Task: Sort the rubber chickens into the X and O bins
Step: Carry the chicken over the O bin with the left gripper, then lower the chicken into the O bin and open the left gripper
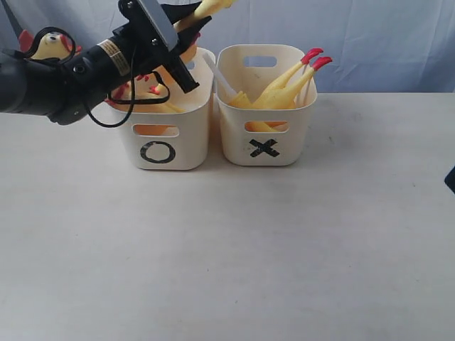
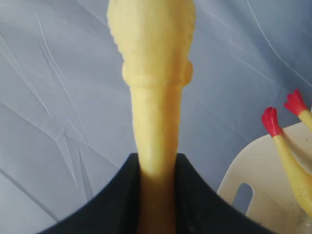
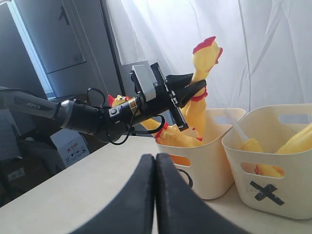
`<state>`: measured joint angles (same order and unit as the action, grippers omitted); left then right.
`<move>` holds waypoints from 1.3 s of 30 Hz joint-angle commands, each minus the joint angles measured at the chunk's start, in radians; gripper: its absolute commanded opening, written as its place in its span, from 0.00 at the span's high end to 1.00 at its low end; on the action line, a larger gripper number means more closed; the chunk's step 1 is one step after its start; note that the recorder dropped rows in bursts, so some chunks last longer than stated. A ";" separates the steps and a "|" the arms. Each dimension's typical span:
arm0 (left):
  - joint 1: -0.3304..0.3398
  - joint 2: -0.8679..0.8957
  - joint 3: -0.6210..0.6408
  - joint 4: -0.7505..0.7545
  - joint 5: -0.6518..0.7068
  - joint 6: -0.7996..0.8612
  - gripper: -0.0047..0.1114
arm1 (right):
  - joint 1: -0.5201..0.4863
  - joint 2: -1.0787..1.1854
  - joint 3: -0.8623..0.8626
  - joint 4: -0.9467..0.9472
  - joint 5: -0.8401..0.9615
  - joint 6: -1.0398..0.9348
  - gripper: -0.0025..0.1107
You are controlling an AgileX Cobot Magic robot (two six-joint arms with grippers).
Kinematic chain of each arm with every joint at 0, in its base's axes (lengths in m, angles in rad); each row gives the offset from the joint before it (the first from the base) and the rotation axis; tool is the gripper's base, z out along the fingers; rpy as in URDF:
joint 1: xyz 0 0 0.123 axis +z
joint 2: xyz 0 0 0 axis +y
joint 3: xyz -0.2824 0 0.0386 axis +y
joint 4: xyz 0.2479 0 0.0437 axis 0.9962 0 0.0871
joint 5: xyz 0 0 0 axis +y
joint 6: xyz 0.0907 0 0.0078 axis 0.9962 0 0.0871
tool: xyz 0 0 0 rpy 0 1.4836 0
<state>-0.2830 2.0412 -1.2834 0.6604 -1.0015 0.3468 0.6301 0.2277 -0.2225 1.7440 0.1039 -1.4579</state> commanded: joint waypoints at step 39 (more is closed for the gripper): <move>0.024 0.029 -0.013 -0.042 -0.076 -0.058 0.43 | -0.002 -0.004 0.001 0.000 -0.011 -0.005 0.99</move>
<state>-0.2595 2.0778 -1.2911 0.6435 -1.0454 0.2997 0.6301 0.2277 -0.2225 1.7440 0.1017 -1.4579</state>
